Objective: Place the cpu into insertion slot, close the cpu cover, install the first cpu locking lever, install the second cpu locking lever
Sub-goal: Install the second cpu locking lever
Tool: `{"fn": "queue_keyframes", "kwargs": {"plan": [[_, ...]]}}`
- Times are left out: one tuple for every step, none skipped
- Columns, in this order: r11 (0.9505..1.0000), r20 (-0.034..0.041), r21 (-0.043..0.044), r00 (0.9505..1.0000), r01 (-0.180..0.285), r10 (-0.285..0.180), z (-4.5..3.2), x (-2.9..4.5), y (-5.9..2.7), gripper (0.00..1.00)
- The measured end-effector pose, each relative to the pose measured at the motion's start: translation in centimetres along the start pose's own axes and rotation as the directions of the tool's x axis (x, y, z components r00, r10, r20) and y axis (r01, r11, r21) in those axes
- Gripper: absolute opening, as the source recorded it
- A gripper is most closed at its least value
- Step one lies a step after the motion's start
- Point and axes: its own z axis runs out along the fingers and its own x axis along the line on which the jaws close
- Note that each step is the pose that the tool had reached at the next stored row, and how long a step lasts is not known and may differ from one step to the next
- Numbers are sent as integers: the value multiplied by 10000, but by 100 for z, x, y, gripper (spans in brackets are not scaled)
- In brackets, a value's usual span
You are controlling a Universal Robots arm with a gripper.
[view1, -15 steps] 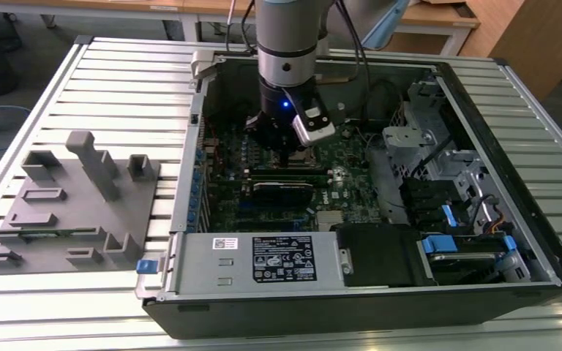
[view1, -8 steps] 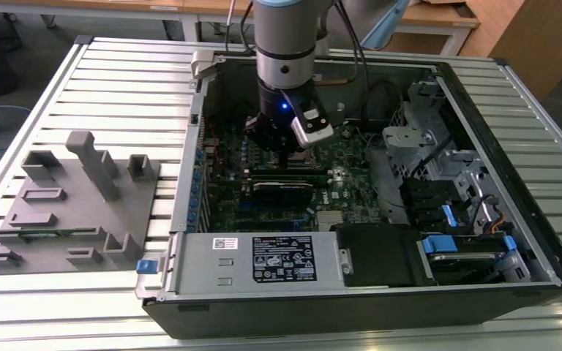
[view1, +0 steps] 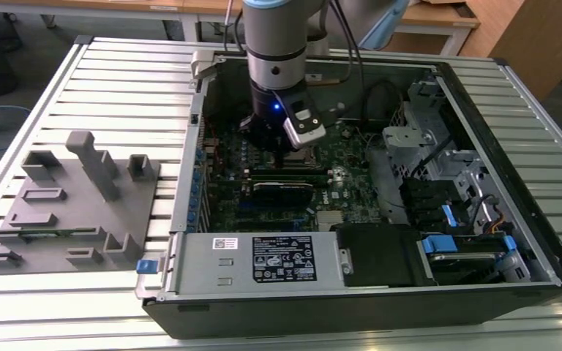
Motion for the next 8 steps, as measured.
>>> {"fn": "queue_keyframes", "kwargs": {"plan": [[10000,9,-6,10000,0,0,5,10,0,11],[10000,16,-8,10000,-1,1,11,21,-1,11],[10000,18,-8,10000,-1,1,16,31,-2,11],[10000,21,-7,10000,-1,1,22,42,-3,11],[10000,23,-8,10000,-1,1,28,52,-4,11],[10000,24,-8,10000,-2,2,32,58,-5,11],[10000,26,-9,10000,-2,2,34,61,-5,11],[10000,26,-8,10000,-1,1,34,61,-5,11]]}}
